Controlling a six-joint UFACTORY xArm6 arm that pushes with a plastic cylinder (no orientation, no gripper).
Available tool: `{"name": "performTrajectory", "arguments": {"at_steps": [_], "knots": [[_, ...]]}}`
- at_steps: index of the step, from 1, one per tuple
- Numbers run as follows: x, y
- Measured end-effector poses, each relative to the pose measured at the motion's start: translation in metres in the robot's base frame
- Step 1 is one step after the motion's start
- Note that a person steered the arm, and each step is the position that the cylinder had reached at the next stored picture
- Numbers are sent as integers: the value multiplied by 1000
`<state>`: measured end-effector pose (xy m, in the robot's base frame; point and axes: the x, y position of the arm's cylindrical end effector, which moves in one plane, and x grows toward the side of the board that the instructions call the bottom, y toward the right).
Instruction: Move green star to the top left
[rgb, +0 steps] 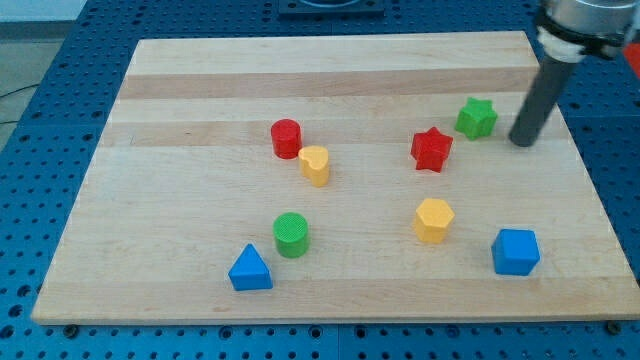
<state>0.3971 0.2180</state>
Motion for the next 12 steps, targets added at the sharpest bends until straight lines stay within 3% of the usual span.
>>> {"name": "performTrajectory", "arguments": {"at_steps": [1, 2, 3, 4, 5, 6, 7, 8, 9, 11, 12], "knots": [[-49, -66], [-38, -144], [-46, -107], [23, -172], [42, -229], [-18, -267], [-24, -244], [13, -244], [-12, -206], [-68, -312], [-60, -279]]}}
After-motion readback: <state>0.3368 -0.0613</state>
